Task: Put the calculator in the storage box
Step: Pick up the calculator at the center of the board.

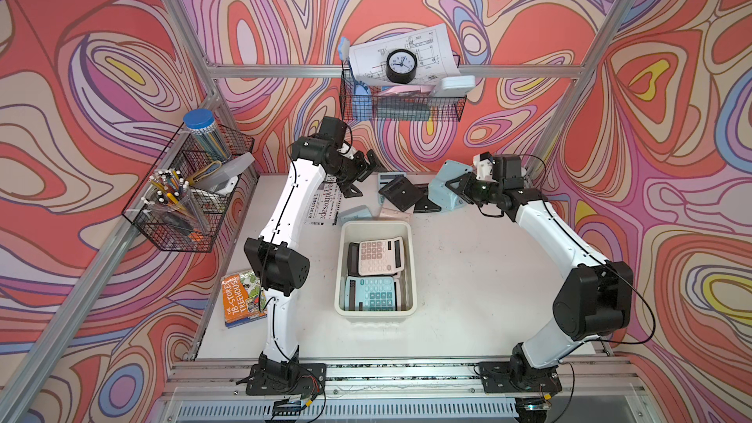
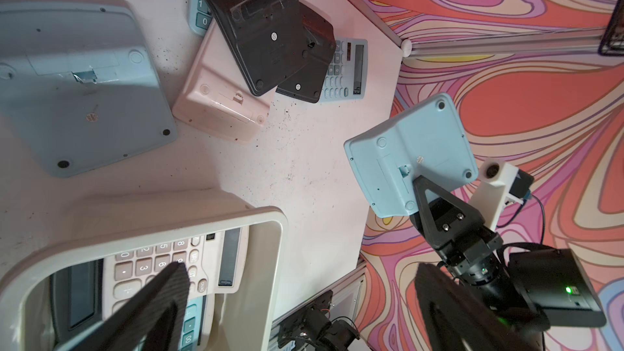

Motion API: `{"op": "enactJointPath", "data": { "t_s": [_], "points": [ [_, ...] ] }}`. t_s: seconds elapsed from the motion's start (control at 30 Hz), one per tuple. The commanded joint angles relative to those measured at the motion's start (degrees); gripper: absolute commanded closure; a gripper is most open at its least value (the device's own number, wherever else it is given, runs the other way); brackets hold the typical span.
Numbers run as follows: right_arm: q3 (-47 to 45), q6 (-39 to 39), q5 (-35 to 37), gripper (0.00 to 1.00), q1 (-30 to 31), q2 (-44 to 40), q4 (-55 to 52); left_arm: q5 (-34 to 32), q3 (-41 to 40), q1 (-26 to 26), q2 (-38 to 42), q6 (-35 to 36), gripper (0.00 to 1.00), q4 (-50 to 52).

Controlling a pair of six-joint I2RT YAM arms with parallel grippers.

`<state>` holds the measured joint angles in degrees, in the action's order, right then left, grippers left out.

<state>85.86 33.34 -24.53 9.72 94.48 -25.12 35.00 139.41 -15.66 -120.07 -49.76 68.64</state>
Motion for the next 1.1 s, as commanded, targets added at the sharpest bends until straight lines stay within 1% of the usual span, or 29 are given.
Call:
{"op": "enactJointPath", "data": {
  "t_s": [0.0, 0.2, 0.27, 0.47, 0.6, 0.8, 0.93, 1.07],
  "points": [
    [6.87, -8.58, 8.27, 0.76, 4.18, 2.36, -7.64, 3.7, 0.0, 0.19, 2.22, -6.58, 0.01, 0.26],
    [18.06, -17.36, 18.04, 0.76, 12.62, 7.52, -14.75, 7.43, -0.1, 0.31, 2.05, -12.03, 0.02, -0.61],
    [21.95, -20.26, 20.91, 0.76, 15.67, 10.48, -16.82, 8.68, -0.06, 0.28, 1.94, -13.81, 0.02, -1.18],
    [30.66, -28.55, 29.37, 0.76, 22.58, 16.18, -22.48, 10.38, -0.05, 0.55, 1.51, -17.83, 0.02, -1.34],
    [32.76, -32.84, 34.46, 0.76, 25.57, 17.94, -23.72, 11.2, -0.11, 1.06, 1.46, -19.08, 0.02, -1.05],
    [32.36, -37.89, 40.81, 0.76, 29.07, 18.16, -22.53, 12.27, -0.05, 1.68, 0.98, -20.83, 0.02, -1.43],
    [32.22, -40.83, 43.59, 0.76, 30.9, 18.11, -21.27, 12.96, -0.03, 1.69, -0.06, -20.13, 0.04, 0.54],
    [32.68, -44.08, 46.07, 0.76, 33.09, 19.12, -21.02, 13.3, 0.0, 1.69, -0.58, -19.68, 0.1, 0.92]
  ]
}}
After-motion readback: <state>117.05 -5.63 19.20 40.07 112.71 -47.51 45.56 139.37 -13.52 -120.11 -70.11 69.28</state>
